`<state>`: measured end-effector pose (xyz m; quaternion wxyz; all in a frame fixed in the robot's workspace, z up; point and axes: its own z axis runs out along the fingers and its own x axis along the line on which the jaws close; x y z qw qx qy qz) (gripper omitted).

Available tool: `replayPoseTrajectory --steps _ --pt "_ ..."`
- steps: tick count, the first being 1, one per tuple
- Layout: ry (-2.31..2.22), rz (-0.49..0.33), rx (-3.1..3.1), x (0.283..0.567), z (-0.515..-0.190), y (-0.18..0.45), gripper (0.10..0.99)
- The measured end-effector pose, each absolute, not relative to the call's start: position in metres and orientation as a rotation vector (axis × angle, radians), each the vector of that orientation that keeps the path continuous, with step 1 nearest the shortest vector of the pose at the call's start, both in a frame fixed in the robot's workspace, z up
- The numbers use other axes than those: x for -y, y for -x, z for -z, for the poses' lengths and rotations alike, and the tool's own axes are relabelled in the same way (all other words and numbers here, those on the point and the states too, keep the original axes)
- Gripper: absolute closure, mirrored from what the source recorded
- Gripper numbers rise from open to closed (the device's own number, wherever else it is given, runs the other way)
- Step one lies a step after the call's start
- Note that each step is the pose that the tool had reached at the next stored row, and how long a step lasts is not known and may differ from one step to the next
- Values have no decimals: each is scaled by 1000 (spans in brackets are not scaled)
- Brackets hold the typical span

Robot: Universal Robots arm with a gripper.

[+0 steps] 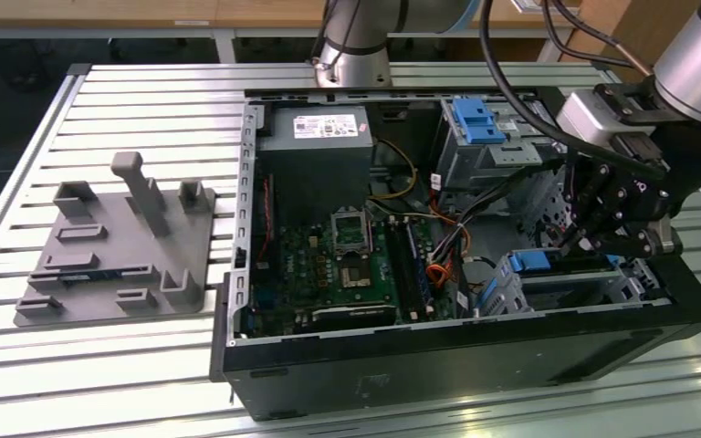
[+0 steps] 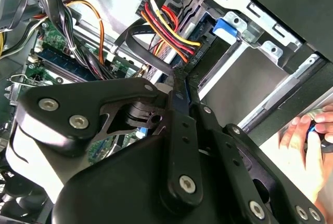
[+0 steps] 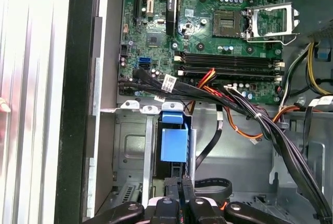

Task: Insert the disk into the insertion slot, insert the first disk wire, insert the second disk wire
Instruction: 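Insert the second disk wire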

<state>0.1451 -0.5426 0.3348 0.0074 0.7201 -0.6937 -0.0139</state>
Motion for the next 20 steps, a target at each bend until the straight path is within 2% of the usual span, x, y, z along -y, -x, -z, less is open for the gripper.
replayPoseTrajectory --steps 20 --pt "-2265 48 2162 542 -339 -145 937"
